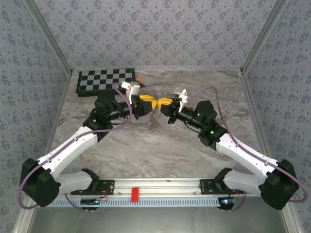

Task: Put the keys on the keyring

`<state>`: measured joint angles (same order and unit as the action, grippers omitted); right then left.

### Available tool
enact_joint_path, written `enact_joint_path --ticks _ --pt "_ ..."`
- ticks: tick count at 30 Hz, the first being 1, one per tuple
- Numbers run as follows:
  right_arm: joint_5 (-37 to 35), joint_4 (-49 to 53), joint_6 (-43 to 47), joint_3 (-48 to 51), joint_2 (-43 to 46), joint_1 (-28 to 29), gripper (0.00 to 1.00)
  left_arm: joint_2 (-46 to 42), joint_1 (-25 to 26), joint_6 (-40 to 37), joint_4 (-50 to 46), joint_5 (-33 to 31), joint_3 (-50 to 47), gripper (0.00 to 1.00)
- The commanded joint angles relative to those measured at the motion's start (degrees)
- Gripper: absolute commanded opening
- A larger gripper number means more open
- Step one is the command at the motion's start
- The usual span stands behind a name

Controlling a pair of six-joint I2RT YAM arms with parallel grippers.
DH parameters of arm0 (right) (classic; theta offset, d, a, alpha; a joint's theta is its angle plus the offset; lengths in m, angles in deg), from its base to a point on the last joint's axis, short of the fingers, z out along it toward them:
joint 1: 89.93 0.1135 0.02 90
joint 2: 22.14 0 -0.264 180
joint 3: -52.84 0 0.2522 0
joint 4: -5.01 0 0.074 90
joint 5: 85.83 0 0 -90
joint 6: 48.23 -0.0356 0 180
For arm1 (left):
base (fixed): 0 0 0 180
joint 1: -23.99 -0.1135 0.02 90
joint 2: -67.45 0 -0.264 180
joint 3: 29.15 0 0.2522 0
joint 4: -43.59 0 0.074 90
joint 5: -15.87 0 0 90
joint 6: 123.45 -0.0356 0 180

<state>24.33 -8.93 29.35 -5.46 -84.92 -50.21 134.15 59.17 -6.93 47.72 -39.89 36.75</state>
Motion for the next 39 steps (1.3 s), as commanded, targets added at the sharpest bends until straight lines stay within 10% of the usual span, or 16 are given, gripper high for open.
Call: enact_joint_path --ticks 1,30,39 --pt "1.1 -2.3 -1.1 -2.3 0.3 -0.3 0.0 0.5 0.5 -1.2 0.5 1.3 2.6 0.31" --pt "4.8 -4.2 -4.5 -2.4 -0.8 -1.8 0.0 0.5 0.9 -2.0 0.4 2.5 2.0 0.14" --pt "3.1 -2.9 -4.2 -2.9 -0.8 -1.6 0.0 -0.4 3.5 -6.6 -4.8 -5.5 2.8 0.0"
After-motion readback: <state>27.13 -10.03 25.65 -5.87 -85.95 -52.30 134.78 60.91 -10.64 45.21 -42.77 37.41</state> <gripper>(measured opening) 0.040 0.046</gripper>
